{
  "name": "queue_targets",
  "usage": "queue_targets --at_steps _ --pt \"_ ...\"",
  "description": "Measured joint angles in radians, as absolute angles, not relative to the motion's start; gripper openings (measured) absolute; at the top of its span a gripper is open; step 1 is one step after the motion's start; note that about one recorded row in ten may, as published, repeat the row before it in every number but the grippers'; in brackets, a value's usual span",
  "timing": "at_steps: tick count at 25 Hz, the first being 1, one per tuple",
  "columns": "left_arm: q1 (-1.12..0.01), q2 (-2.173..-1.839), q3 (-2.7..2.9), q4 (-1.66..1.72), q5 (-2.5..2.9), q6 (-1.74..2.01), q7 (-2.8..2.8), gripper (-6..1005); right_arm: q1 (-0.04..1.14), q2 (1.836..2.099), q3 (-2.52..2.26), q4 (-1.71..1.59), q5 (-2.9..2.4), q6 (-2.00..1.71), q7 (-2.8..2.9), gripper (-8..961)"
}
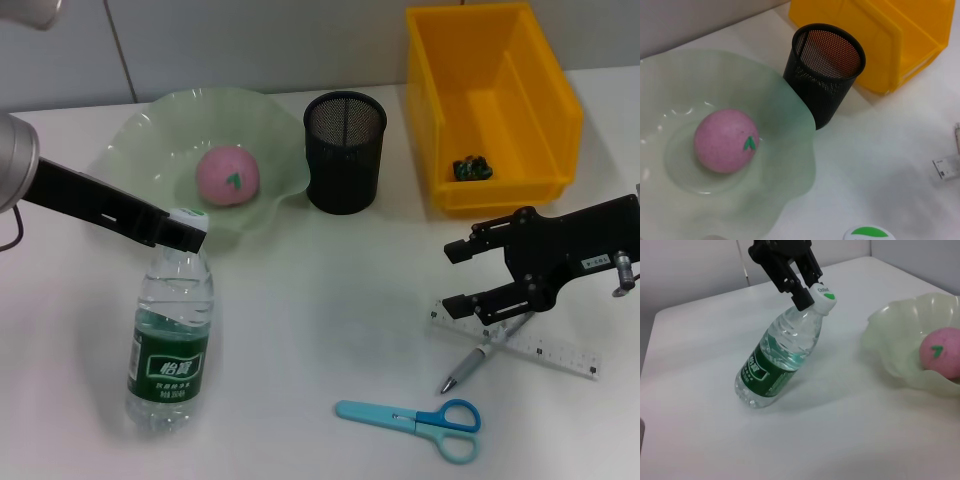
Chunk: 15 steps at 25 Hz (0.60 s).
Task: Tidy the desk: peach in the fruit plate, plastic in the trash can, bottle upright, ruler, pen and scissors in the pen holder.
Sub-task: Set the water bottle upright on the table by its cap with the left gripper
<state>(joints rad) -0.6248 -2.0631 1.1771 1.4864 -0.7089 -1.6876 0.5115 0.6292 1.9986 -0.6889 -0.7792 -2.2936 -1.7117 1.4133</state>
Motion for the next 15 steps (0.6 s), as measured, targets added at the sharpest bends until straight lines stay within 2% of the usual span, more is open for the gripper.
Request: queue_targets --at_steps 15 --pt "-0.61 -2.063 1.155 1.515 -0.723 -1.704 0.537 414 0.632 1.999 -0.69 -0.782 -2.292 -1.712 1.428 741"
